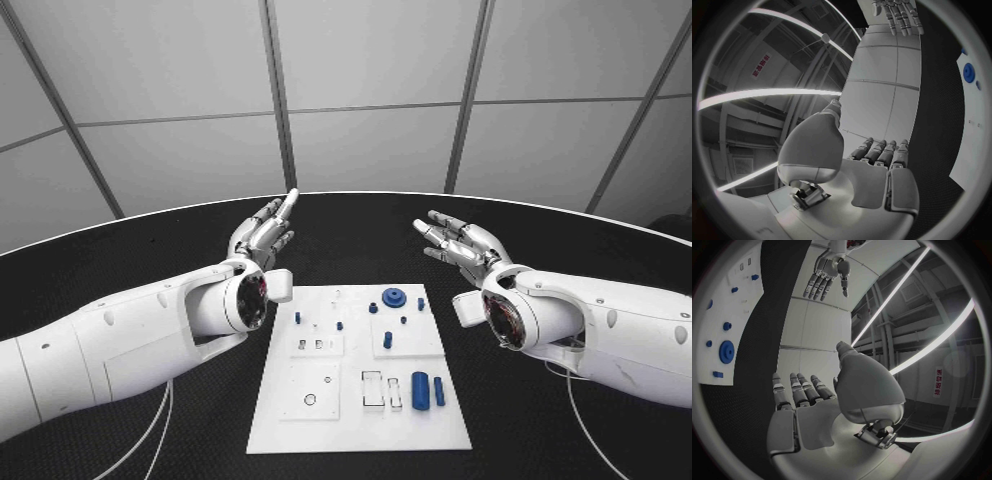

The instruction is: Assemble the parts on the task board

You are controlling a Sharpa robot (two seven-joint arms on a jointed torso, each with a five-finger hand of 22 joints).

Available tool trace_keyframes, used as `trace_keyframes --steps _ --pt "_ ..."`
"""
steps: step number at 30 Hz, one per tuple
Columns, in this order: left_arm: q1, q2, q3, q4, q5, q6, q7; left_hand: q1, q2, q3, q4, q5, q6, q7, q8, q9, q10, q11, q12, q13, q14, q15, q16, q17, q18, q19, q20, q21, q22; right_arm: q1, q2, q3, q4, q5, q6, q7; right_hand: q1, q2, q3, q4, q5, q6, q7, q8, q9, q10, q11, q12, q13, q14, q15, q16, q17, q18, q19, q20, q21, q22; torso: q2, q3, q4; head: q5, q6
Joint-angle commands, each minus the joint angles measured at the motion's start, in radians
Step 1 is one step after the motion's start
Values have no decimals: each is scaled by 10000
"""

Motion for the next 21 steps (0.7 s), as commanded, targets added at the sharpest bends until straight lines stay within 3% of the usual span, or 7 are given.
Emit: trace_keyframes --steps 1,3,4,8,13,14,21 --pt "193 62 -42 -143 267 317 -18 483 39 43 138 66 209 1268 77 37 123 229 80 30 91 204 57 38 221 40 156 53 19 136 -26 -44 -16 -29 146 -75 1820 -7 151 -741 -194 1734 1451 467 308 2420 375 301 163 2843 307 599 381 538 1843 94 391 177 -1 -1 -2 -1 0" --pt "229 78 -54 -179 324 381 -23 583 137 65 127 73 397 1385 134 83 351 361 119 60 355 289 132 104 299 31 159 61 21 138 -27 -45 -16 -30 148 -77 2332 -141 310 -1192 -469 3358 1360 945 594 4802 321 635 300 4801 222 1055 616 839 3502 91 733 318 -1 -1 -2 -1 0" --pt "231 -169 -54 -269 325 634 -17 671 184 81 123 65 590 1450 192 129 597 459 166 92 659 340 226 178 348 55 152 75 29 139 -88 -42 -338 -2171 -487 609 2476 -183 368 -1317 -477 3850 1348 1098 681 5579 253 770 356 5343 175 1207 687 898 3881 91 818 351 22 -39 98 -120 -40" --pt "232 -303 -55 -198 325 685 66 1070 355 183 65 57 1921 1672 645 445 2546 745 663 350 2061 492 770 511 352 661 201 317 173 139 -89 -40 -494 -3266 -616 544 2839 -385 877 -1693 -513 5901 1094 1591 953 6724 -56 800 303 6422 -170 1488 761 1200 5154 63 1105 405 9 -40 79 -120 -122" --pt "233 -518 -55 -52 281 742 98 1808 405 282 -32 80 4469 1630 1570 1023 6026 561 1568 610 5146 142 2068 1198 227 3022 180 1319 684 139 -115 -35 -610 -4670 -704 296 2822 -987 2022 -1726 -395 6669 910 1604 912 7754 -340 562 295 7348 -455 1605 854 1235 6004 -173 1217 375 27 -47 46 -104 -217" --pt "234 -595 -55 10 239 748 95 2085 395 327 -97 115 5435 1574 1923 1233 6866 435 1772 616 6123 -33 2512 1395 330 4720 145 2060 1029 140 -127 -33 -620 -5019 -730 215 2714 -1279 2650 -1672 -286 6925 863 1620 911 8132 -445 462 302 7681 -558 1637 923 1241 6302 -277 1248 374 39 -44 49 -118 -244" --pt "236 -913 -55 349 159 791 50 2273 395 352 -65 71 6106 1510 2117 1358 7268 351 1669 503 6537 -146 2642 1448 491 5215 133 2269 1049 141 -205 -15 -532 -6237 -824 -340 2380 -1831 3799 -1688 -186 7290 780 1633 955 8718 -554 347 321 8412 -790 1747 1174 1233 6968 -512 1361 412 112 -24 141 -212 -343"
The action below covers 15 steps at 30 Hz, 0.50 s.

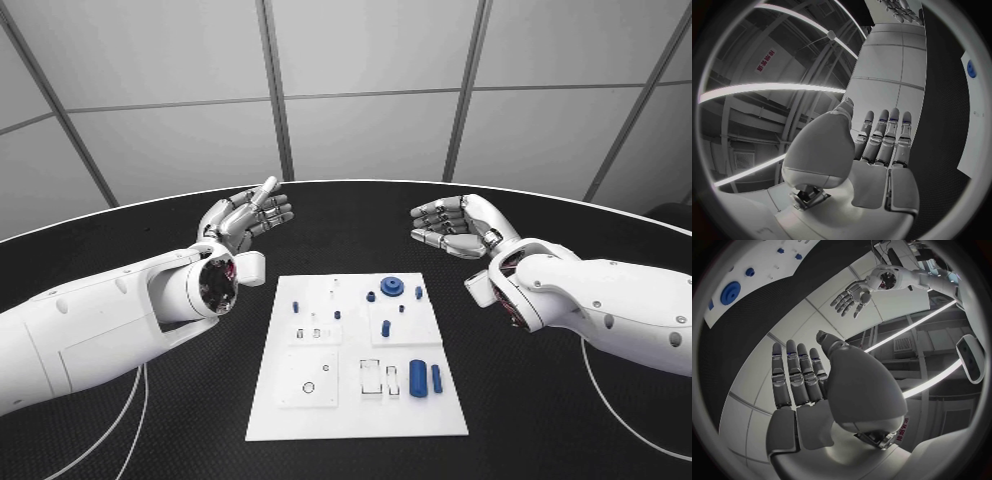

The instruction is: Assemble the parts on the task board

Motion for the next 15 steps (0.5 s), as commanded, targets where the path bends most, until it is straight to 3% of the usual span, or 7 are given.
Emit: trace_keyframes --steps 1,3,12,15 --pt "1 -94 0 111 -15 35 -24 128 -6 47 20 8 114 893 58 16 98 -17 -73 -20 98 -9 44 11 205 93 -7 38 -2 1 -25 13 31 -928 -34 -399 -175 -706 1410 -127 141 956 15 142 97 1222 -221 -129 42 1289 -330 243 303 219 1159 -295 255 64 58 7 70 -52 -41" --pt "1 -135 0 173 -23 57 -45 149 -9 49 30 8 168 886 65 22 141 -22 -108 -30 163 -25 59 18 242 167 -8 66 -4 1 -43 46 66 -1790 0 -850 -232 -798 1504 -236 352 1105 -54 199 155 1484 -305 -105 64 1616 -466 369 454 220 1460 -446 413 131 84 2 78 -49 -41" --pt "2 -299 -1 508 -43 183 -164 228 -31 50 51 10 312 864 73 34 284 -53 -238 -40 352 -66 93 35 395 446 -17 177 -9 28 24 193 162 -4752 780 -2690 -491 -959 1104 -517 137 1405 -296 274 337 2018 -579 -109 124 2582 -877 820 1136 175 2738 -1015 1562 732 208 -17 141 -110 -113" --pt "2 -460 -1 775 -47 221 -205 238 -38 49 50 9 318 861 71 33 295 -56 -252 -41 360 -69 90 35 414 480 -19 193 -8 150 219 220 61 -5748 1250 -3306 -606 -968 797 -638 174 1561 -459 289 422 2293 -785 -102 229 3639 -1232 1528 1881 160 3419 -1421 2627 1375 271 -21 186 -164 -160"
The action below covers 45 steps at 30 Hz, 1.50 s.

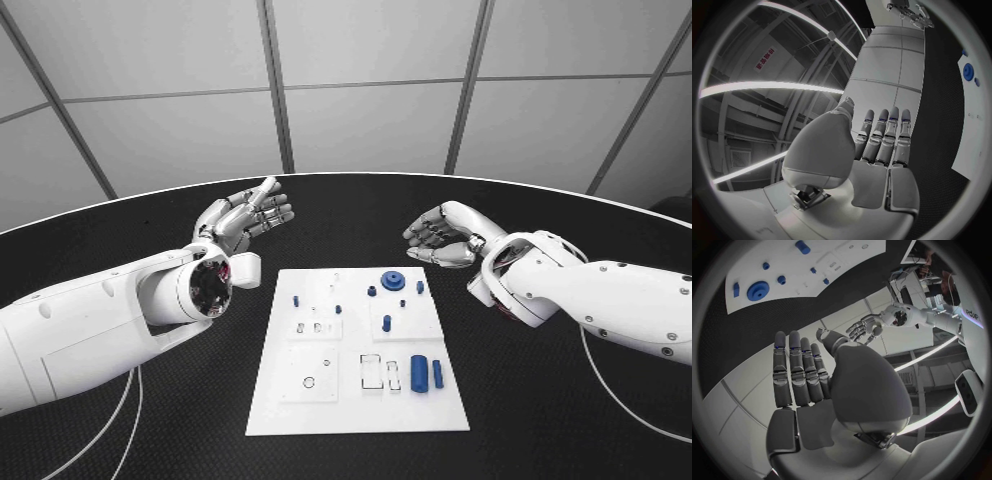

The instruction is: Assemble the parts on the task board

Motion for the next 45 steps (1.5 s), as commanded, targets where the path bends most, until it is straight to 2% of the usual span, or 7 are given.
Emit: trace_keyframes --steps 1,8,20,21,22,31,45 --pt "0 -157 0 252 -3 27 -30 118 13 21 22 9 61 813 12 16 83 15 -73 -17 75 -33 21 12 94 97 15 80 -7 112 196 17 -100 -1188 436 -630 -176 -202 -327 -303 46 383 -269 77 168 639 -314 -66 146 1661 -591 996 1153 156 1294 -699 1651 968 98 -13 69 -70 -81" --pt "8 -521 2 903 -10 104 -129 124 7 20 22 10 57 813 5 14 81 16 -92 -20 69 -32 12 8 108 121 15 90 -7 238 709 34 -415 -2965 1031 -1646 -456 -378 -1 -186 34 380 -387 -46 327 547 -487 -69 501 2643 -854 3320 3426 162 1873 -1034 3481 2237 228 -32 136 -121 -170" --pt "209 -745 4 1655 -225 216 -255 132 -9 11 26 9 17 821 -22 0 60 25 -146 -26 37 -22 -22 -3 135 163 18 103 -13 430 1495 40 -1106 -3912 1846 -2292 -684 -587 568 -68 125 62 -388 -109 648 -331 -394 -51 813 3176 -857 9227 8921 185 2808 -1041 3970 2595 780 -81 391 -391 104" --pt "233 -751 4 1694 -244 223 -263 132 -9 11 26 9 17 821 -22 0 59 25 -146 -27 36 -22 -22 -3 135 163 18 103 -13 444 1547 40 -1157 -4043 1908 -2314 -707 -592 595 -54 134 50 -389 -103 670 -365 -388 -47 823 3187 -833 9426 9105 -18 3112 -1026 4962 3856 810 -86 407 -408 117" --pt "251 -756 4 1722 -261 227 -269 130 -11 9 28 9 9 821 -27 -2 56 27 -155 -27 29 -19 -29 -6 139 170 18 105 -14 454 1587 40 -1196 -4128 1958 -2330 -747 -643 692 -33 138 -6 -391 -87 734 -430 -382 -16 858 3199 -765 9922 9550 -469 3680 -997 7391 6839 874 -95 436 -445 139" --pt "426 -832 5 1960 -427 250 -325 131 -15 6 30 8 -5 824 -35 -6 50 30 -170 -28 17 -16 -40 -10 146 179 19 108 -16 507 1955 35 -1593 -4461 2516 -2371 -890 -744 920 29 154 -239 -396 -14 990 -690 -348 -37 942 3156 -717 10688 10129 -563 3455 -890 8663 8280 1326 -219 635 -665 378" --pt "565 -919 6 2163 -496 296 -381 132 -21 0 36 8 -41 831 -55 -17 39 38 -205 -29 -23 -5 -72 -21 160 202 20 114 -22 512 2072 24 -1816 -4499 3227 -2492 -923 -772 940 29 135 -371 -434 -8 1069 -964 -311 -78 902 3164 -692 10875 10250 -581 3418 -832 8936 8593 1717 -326 832 -858 603"
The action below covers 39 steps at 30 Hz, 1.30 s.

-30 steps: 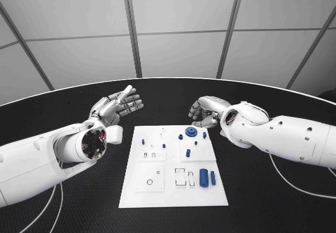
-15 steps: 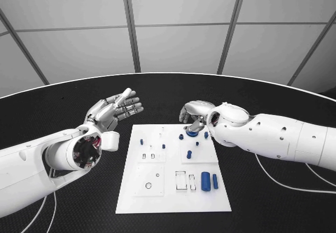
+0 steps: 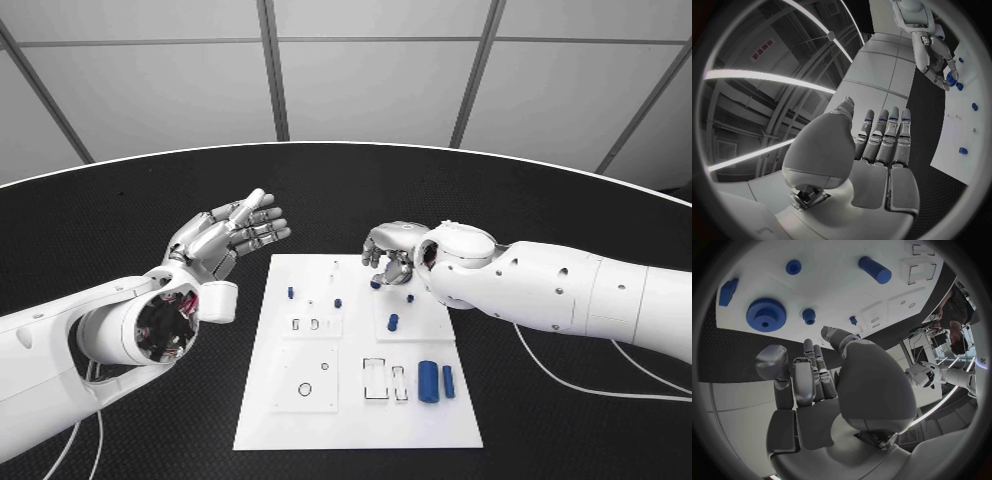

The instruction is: Assemble the parts on the task board

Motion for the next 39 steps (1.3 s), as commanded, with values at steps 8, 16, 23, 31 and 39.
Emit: trace_keyframes --steps 8,16,23,31,39 --pt "22 -69 0 41 -9 9 -15 96 13 -2 38 8 -67 839 -70 -22 32 44 -49 -15 -79 38 -52 -15 171 74 17 67 -14 0 -133 -5 100 -3 295 -131 -118 -11 65 -7 45 -37 20 115 64 -63 29 8 -8 529 105 125 102 -227 54 56 277 320 230 -59 141 -128 114" --pt "25 -104 0 0 -10 15 -32 96 13 -2 38 8 -67 839 -70 -22 32 44 -49 -15 -79 38 -52 -15 171 74 17 67 -14 -1 -272 -7 287 -237 335 -236 -160 -5 56 19 34 28 26 183 122 7 17 60 12 527 99 167 103 -231 56 64 375 438 291 -50 127 -88 156" --pt "26 -110 0 -48 -11 22 -43 96 13 -2 38 8 -67 839 -70 -22 32 44 -49 -15 -79 38 -52 -15 171 74 17 67 -14 -1 -316 -7 341 -383 287 -295 -171 25 77 35 28 106 6 258 186 114 -10 117 34 521 81 203 100 -240 66 60 483 574 404 -22 120 -102 265" --pt "26 -116 0 -94 -11 27 -55 98 12 -4 39 8 -95 846 -85 -30 23 51 -72 -16 -96 44 -68 -21 177 83 18 67 -19 -1 -349 -6 361 -415 281 -344 -110 113 190 13 60 237 -1 378 290 305 -41 198 65 520 53 266 112 -264 92 43 648 788 462 -3 128 -116 315" --pt "26 -105 0 -92 -11 33 -62 98 12 -4 39 8 -95 846 -85 -30 23 51 -72 -16 -96 44 -68 -21 177 83 18 67 -19 -1 -323 -6 341 -420 357 -343 -91 174 257 6 42 340 -10 464 362 430 -61 244 84 515 39 286 92 -289 127 33 780 965 529 -12 131 -95 335"
